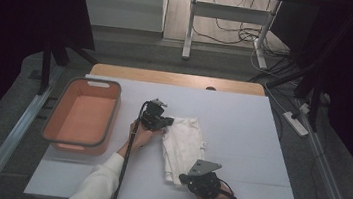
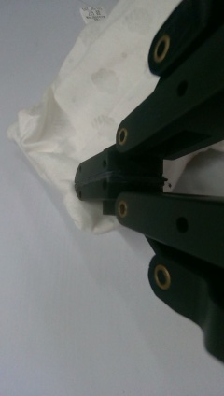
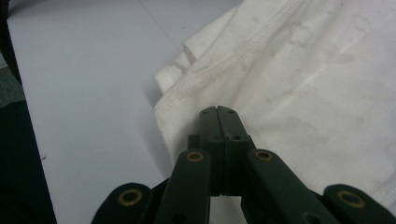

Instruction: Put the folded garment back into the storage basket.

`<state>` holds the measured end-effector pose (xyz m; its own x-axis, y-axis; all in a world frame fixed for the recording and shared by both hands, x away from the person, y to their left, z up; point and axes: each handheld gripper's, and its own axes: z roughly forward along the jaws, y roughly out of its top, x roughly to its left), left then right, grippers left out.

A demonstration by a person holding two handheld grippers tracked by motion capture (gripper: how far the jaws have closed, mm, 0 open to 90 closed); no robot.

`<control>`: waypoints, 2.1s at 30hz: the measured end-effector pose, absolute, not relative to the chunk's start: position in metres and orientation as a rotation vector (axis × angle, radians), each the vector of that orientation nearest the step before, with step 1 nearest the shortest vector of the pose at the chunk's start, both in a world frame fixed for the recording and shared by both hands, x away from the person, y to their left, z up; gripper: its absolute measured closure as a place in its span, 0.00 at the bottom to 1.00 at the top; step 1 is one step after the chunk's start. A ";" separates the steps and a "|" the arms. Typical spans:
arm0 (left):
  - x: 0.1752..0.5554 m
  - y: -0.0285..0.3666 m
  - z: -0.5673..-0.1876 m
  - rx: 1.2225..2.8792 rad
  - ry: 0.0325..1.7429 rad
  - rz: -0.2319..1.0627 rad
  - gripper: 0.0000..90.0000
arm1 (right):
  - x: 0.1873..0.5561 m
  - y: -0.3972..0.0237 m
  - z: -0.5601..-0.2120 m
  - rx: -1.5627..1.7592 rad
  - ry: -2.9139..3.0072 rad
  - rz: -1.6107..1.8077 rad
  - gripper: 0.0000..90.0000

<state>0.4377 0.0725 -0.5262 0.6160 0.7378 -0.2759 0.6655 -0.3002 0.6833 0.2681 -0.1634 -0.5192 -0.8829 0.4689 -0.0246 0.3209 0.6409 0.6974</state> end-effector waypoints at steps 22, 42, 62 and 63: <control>0.419 0.080 -0.499 1.998 1.047 0.154 0.99 | 0.269 -0.174 -0.504 0.639 2.611 1.121 1.00; 0.398 0.083 -0.482 1.989 1.019 0.171 0.35 | 0.278 -0.186 -0.484 0.528 2.671 1.182 0.41; 0.395 0.080 -0.480 1.986 1.014 0.159 0.34 | 0.278 -0.189 -0.481 0.425 2.680 1.118 0.34; 0.395 0.081 -0.481 1.988 1.019 0.159 0.34 | 0.278 -0.188 -0.481 0.417 2.694 1.109 0.34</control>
<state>0.3951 0.0806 -0.4806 0.6563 0.7101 -0.2550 0.5989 -0.2848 0.7485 0.2777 -0.1881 -0.4814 -0.9405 0.3313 -0.0749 0.1825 0.6790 0.7111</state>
